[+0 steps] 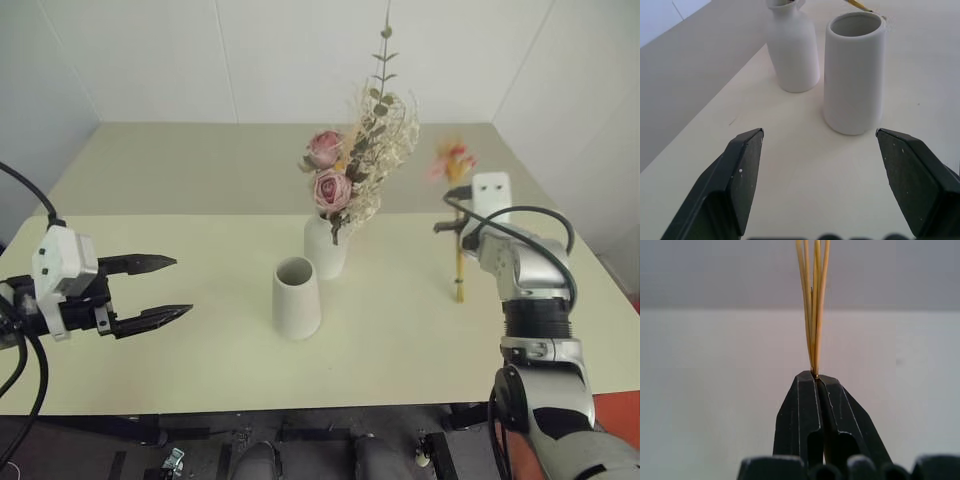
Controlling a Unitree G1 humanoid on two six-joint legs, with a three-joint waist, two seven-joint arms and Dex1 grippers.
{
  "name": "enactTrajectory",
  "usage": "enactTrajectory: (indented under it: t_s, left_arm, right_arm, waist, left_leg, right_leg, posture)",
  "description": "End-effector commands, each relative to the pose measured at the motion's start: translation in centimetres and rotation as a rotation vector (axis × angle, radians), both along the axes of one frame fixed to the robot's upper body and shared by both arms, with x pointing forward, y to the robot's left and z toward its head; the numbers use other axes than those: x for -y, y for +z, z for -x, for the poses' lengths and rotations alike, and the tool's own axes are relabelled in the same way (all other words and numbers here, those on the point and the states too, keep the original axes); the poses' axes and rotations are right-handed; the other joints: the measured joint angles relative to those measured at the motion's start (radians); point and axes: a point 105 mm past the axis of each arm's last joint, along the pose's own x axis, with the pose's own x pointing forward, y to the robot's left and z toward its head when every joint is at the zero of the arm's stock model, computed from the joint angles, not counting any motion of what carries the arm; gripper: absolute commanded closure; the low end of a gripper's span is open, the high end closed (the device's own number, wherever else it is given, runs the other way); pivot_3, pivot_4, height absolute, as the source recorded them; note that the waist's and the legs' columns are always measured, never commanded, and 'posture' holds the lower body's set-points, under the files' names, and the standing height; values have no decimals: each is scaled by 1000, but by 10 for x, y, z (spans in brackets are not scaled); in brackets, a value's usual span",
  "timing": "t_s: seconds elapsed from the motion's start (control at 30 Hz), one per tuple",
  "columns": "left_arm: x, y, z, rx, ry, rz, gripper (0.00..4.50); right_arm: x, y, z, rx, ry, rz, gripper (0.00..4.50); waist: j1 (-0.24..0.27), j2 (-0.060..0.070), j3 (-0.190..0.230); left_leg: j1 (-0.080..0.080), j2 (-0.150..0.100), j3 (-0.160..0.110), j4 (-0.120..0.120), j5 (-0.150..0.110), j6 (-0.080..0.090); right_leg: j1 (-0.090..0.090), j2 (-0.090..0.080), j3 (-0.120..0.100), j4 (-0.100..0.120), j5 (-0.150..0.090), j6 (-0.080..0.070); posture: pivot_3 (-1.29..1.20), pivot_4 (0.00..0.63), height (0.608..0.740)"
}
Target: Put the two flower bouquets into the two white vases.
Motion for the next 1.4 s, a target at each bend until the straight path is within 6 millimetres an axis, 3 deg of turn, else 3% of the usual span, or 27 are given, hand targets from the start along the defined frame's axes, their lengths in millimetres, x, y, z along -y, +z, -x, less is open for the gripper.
enactTrajectory:
  t_s: [0.03, 0.13, 0.27, 0.57, 0.7, 0.87, 1.17, 1.4]
  left_arm:
    - [-4, 19, 12, 55, -29, 40, 606]
    - [-9, 26, 23, 56, -38, 97, 606]
    - [-26, 19, 39, -4, -2, 68, 606]
    - [-49, 4, 54, -83, 71, 22, 606]
    - [-51, -1, 54, -85, 82, 16, 606]
    - [-45, 0, 52, -69, 69, 23, 606]
    - [-35, 3, 49, -45, 45, 29, 606]
    - [-32, 5, 48, -39, 39, 32, 606]
  right_arm:
    - [10, 59, 23, 397, 51, -93, 4455]
    - [2, 77, 51, 571, 248, -212, 4455]
    - [-15, 89, 100, 716, 562, -276, 4455]
    - [-75, 99, 153, 772, 1052, -346, 4455]
    - [-104, 103, 162, 803, 1175, -397, 4455]
    - [-132, 105, 158, 831, 1259, -415, 4455]
    - [-176, 110, 161, 836, 1441, -481, 4455]
    - [-199, 109, 160, 858, 1491, -454, 4455]
  waist:
    - [0, 0, 0]
    - [-2, 0, 0]
    - [-2, 0, 0]
    - [-2, 1, 0]
    - [-2, 1, 0]
    - [-1, 1, 0]
    - [0, 1, 0]
    - [0, 1, 0]
  left_leg:
    - [-1, 0, 0, 0, 0, 0]
    - [-2, 1, 0, -1, 0, 0]
    - [2, 2, 1, -1, 0, 0]
    - [19, 5, 2, -2, 0, 0]
    - [19, 6, 2, -2, 0, 0]
    - [18, 6, 2, -2, 0, 0]
    - [17, 6, 1, -2, 0, 0]
    - [17, 7, 2, -2, 0, 0]
  right_leg:
    - [-1, 0, 0, 0, 0, 0]
    - [-1, 0, 0, 0, 0, 0]
    - [1, 1, 0, 0, 0, 0]
    - [16, 3, 0, 0, -2, -3]
    - [16, 5, 0, 0, -2, -4]
    - [15, 5, 0, 0, -2, -4]
    - [14, 5, 0, 0, -2, -4]
    - [14, 5, 0, 0, -2, -4]
  posture:
    - [0, 150, 740]
    - [0, 150, 740]
    - [0, 150, 740]
    - [0, 150, 740]
    - [0, 150, 740]
    - [0, 150, 740]
    - [0, 150, 740]
    - [0, 150, 740]
